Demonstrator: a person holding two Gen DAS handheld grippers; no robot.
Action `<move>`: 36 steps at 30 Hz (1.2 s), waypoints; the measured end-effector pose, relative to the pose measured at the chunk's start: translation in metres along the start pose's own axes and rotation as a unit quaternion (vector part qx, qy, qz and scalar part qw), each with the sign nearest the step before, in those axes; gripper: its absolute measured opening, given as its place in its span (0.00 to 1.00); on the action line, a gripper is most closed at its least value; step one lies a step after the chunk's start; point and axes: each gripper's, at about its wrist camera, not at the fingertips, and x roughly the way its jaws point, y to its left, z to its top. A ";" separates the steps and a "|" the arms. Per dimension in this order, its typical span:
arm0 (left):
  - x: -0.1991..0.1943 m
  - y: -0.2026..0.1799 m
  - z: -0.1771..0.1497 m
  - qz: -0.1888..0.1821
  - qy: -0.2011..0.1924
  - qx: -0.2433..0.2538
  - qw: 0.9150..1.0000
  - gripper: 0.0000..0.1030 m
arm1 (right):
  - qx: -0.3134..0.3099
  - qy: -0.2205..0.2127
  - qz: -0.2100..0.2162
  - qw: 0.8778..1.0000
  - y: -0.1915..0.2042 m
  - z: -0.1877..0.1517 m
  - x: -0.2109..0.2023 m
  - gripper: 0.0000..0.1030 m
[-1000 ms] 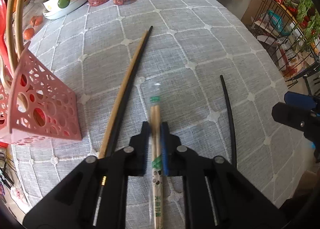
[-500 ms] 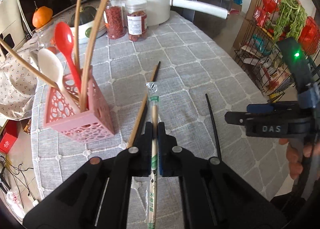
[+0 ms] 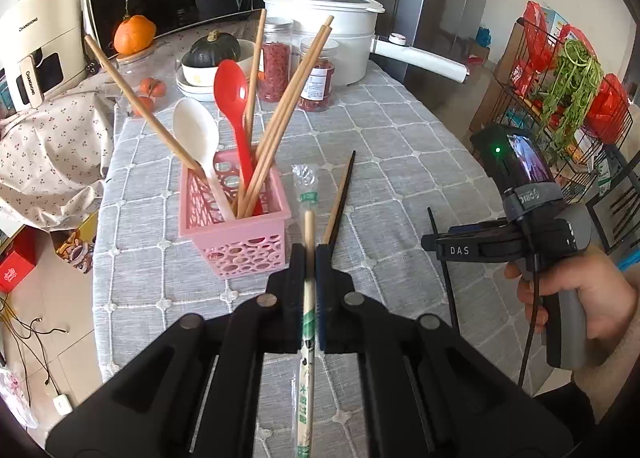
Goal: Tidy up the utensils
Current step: 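Carry the wrapped chopsticks into the basket and open the left tool while the right tool lifts its chopstick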
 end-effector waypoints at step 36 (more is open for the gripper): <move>-0.078 0.043 0.038 0.063 -0.351 -0.133 0.925 0.05 | -0.052 -0.234 0.146 0.960 0.024 -0.028 -0.156 0.05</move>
